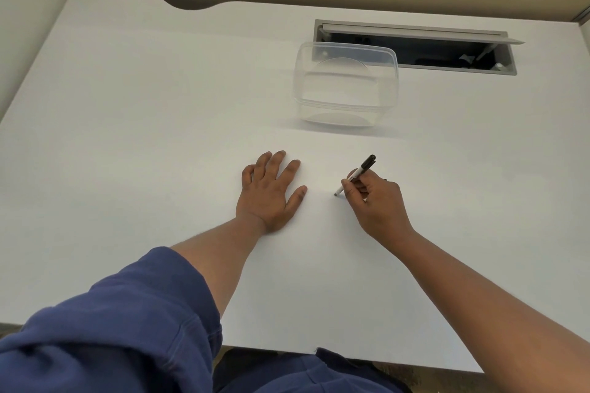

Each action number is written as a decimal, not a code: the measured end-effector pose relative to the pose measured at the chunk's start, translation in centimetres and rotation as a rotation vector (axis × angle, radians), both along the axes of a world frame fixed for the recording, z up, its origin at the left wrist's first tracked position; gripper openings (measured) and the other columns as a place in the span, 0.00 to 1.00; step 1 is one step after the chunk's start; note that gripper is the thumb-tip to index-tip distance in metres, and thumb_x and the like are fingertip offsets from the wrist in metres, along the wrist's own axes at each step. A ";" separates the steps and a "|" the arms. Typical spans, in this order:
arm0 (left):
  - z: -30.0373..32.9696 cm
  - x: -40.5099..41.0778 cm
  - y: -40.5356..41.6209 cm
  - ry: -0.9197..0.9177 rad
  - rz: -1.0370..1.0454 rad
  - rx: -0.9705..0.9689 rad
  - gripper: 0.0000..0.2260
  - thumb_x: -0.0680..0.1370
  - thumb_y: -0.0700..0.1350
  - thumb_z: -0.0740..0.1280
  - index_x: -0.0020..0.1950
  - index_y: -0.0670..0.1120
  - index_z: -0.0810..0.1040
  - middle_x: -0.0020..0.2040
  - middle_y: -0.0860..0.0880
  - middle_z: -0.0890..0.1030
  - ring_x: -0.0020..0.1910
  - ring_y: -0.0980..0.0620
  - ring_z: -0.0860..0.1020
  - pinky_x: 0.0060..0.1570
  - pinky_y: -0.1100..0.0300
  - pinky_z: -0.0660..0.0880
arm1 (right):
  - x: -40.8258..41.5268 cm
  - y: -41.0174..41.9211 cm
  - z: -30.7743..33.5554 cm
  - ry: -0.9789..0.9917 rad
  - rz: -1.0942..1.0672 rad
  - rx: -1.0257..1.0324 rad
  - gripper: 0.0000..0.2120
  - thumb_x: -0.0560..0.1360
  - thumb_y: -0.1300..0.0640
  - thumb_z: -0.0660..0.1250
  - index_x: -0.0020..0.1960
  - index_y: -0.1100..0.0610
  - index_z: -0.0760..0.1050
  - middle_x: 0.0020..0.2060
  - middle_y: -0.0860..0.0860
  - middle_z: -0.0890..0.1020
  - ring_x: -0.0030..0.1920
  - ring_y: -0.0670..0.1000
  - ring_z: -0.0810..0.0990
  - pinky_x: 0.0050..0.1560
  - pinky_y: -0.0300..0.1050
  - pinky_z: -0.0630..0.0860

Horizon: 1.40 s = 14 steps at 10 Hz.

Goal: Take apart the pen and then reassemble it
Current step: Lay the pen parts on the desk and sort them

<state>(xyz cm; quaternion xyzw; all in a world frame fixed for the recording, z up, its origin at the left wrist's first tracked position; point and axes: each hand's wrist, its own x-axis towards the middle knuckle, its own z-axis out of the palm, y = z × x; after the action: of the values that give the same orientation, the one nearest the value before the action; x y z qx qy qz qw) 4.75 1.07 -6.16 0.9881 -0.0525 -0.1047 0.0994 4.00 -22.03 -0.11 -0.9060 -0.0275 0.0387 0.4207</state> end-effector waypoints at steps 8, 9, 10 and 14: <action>3.5 0.6 -2.2 0.179 -0.049 -0.559 0.28 0.75 0.51 0.74 0.73 0.52 0.72 0.69 0.53 0.74 0.67 0.51 0.72 0.67 0.56 0.70 | 0.6 1.4 2.0 0.086 0.130 -0.186 0.07 0.80 0.50 0.65 0.50 0.54 0.78 0.36 0.40 0.79 0.36 0.41 0.77 0.44 0.49 0.77; 4.1 -0.1 -3.5 0.211 0.013 -0.738 0.22 0.75 0.48 0.74 0.68 0.53 0.76 0.59 0.54 0.80 0.53 0.55 0.79 0.56 0.60 0.77 | 0.4 1.6 2.1 0.076 0.147 -0.213 0.09 0.79 0.48 0.65 0.52 0.53 0.79 0.42 0.44 0.83 0.41 0.49 0.80 0.45 0.50 0.78; 4.5 -0.4 -4.3 0.201 0.053 -0.802 0.12 0.76 0.47 0.72 0.60 0.54 0.79 0.53 0.56 0.82 0.47 0.55 0.81 0.50 0.63 0.79 | 0.4 1.8 2.1 0.078 0.148 -0.237 0.10 0.79 0.47 0.64 0.52 0.51 0.79 0.45 0.45 0.85 0.44 0.50 0.81 0.45 0.50 0.78; 3.6 -1.3 -4.3 0.261 0.290 -0.910 0.03 0.76 0.45 0.72 0.49 0.50 0.81 0.43 0.53 0.85 0.42 0.53 0.86 0.49 0.50 0.83 | -1.6 0.7 0.2 0.204 0.074 -0.185 0.09 0.74 0.52 0.71 0.54 0.49 0.78 0.44 0.42 0.83 0.42 0.47 0.81 0.49 0.50 0.80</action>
<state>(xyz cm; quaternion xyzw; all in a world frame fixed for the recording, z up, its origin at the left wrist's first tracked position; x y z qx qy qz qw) 3.48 -3.18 -2.55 0.8202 0.0578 -0.1792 0.5403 2.35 -21.31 0.07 -0.9306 -0.0142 0.1484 0.3344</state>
